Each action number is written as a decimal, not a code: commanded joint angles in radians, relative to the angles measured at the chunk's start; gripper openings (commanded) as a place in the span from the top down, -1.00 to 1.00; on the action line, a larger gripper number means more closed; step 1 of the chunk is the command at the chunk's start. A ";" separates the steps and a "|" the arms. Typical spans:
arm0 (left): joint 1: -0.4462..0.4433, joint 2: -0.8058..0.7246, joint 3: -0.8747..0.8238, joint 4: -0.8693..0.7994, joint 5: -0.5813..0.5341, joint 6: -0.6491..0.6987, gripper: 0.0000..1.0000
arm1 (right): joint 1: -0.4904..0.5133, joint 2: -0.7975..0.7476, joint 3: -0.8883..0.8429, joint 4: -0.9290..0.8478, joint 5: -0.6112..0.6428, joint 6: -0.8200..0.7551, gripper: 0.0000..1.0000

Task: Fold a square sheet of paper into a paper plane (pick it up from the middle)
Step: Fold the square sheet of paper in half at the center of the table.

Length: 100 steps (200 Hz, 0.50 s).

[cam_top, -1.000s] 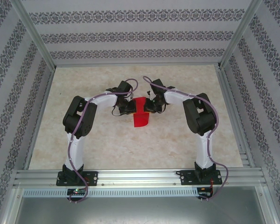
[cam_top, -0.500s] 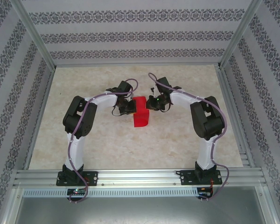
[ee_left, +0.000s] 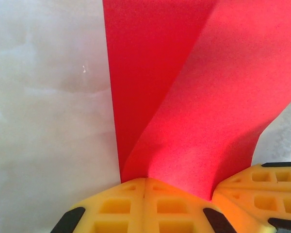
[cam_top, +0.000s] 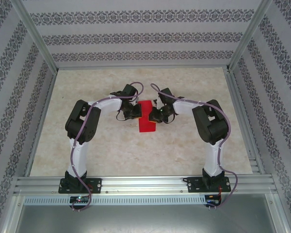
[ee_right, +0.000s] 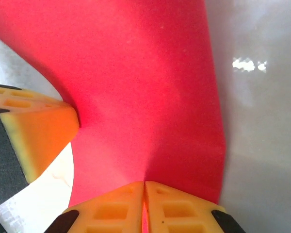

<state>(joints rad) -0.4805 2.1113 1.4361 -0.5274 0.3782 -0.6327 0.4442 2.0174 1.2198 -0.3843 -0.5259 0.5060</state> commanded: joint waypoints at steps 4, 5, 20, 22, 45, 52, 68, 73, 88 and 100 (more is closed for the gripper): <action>0.002 0.077 -0.072 -0.148 -0.173 0.000 0.97 | -0.028 -0.029 -0.102 -0.085 0.047 -0.016 0.77; 0.001 0.077 -0.072 -0.148 -0.173 0.000 0.97 | -0.028 -0.029 -0.102 -0.085 0.047 -0.016 0.77; 0.002 0.076 -0.074 -0.143 -0.170 0.002 0.97 | -0.051 -0.066 -0.133 -0.097 0.055 -0.026 0.77; 0.002 0.077 -0.075 -0.143 -0.171 0.001 0.97 | -0.053 -0.072 -0.135 -0.096 0.056 -0.026 0.77; 0.002 0.079 -0.078 -0.136 -0.167 0.001 0.97 | -0.056 -0.134 -0.110 -0.098 0.047 -0.031 0.76; 0.001 0.078 -0.078 -0.134 -0.166 0.001 0.97 | -0.047 -0.142 -0.094 -0.086 0.030 -0.026 0.75; 0.001 0.078 -0.078 -0.132 -0.164 0.002 0.97 | -0.017 -0.156 -0.057 -0.062 0.017 -0.001 0.75; 0.001 0.077 -0.078 -0.132 -0.165 0.001 0.98 | -0.005 -0.163 -0.044 -0.057 0.025 0.006 0.75; 0.002 0.075 -0.084 -0.129 -0.164 0.001 0.98 | 0.019 -0.181 -0.022 -0.027 0.046 0.032 0.75; 0.002 0.076 -0.086 -0.125 -0.161 0.001 0.98 | 0.032 -0.169 0.002 -0.014 0.043 0.041 0.75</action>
<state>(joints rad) -0.4805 2.1075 1.4254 -0.5137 0.3782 -0.6327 0.4438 1.8870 1.1599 -0.4389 -0.4988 0.5129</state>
